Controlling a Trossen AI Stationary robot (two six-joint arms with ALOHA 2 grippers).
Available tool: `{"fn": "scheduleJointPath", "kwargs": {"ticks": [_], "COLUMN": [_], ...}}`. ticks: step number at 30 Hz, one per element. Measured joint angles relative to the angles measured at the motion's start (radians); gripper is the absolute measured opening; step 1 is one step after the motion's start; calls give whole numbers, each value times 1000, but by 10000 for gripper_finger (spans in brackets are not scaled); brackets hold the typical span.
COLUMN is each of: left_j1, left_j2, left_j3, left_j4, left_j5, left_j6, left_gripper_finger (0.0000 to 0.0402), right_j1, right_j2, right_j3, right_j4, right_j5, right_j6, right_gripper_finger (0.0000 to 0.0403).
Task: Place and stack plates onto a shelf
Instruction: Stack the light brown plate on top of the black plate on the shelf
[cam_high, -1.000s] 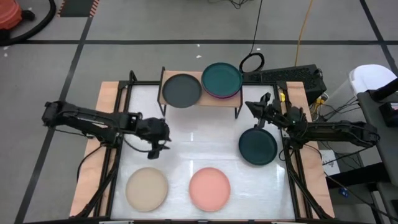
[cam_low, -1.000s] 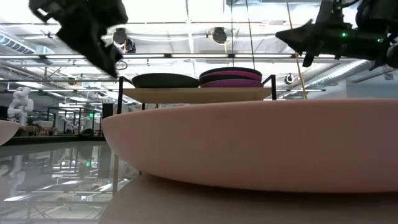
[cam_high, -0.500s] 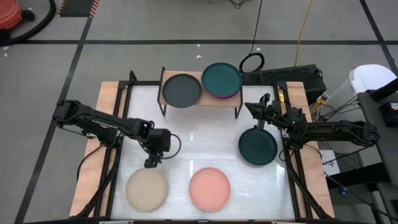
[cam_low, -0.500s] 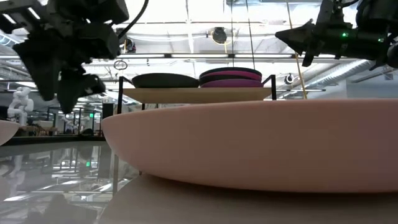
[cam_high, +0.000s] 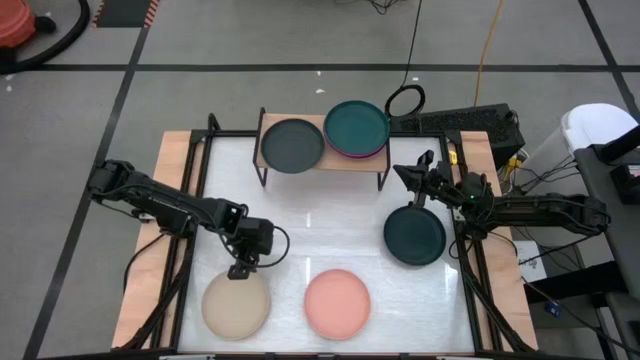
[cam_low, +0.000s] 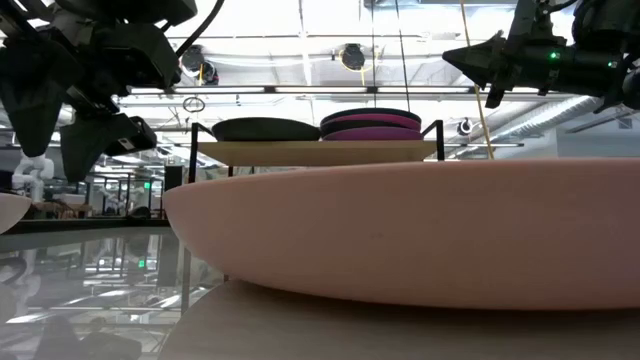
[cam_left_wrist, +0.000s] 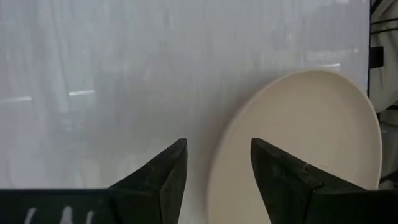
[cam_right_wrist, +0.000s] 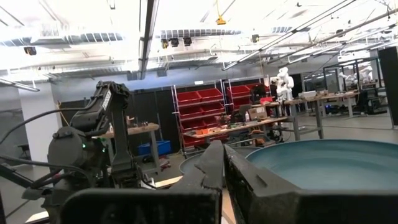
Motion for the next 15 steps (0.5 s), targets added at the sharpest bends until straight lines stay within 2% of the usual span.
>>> {"fn": "scheduleJointPath", "kwargs": {"ticks": [7, 12, 15], "left_j1": [-35, -58, -62], "left_j2": [0, 0, 18], "left_j3": [0, -4, -27], "left_j4": [0, 5, 51], "left_j5": [-4, -84, -88], "left_j6": [-26, -42, -56], "left_gripper_finger": [181, 181, 181], "right_j1": [0, 0, 0], "right_j2": [0, 0, 0], "right_j3": [0, 0, 1], "right_j4": [0, 10, 23], "right_j5": [0, 0, 0], "right_j6": [3, 36, 52], "right_gripper_finger": [0, 0, 0]}}
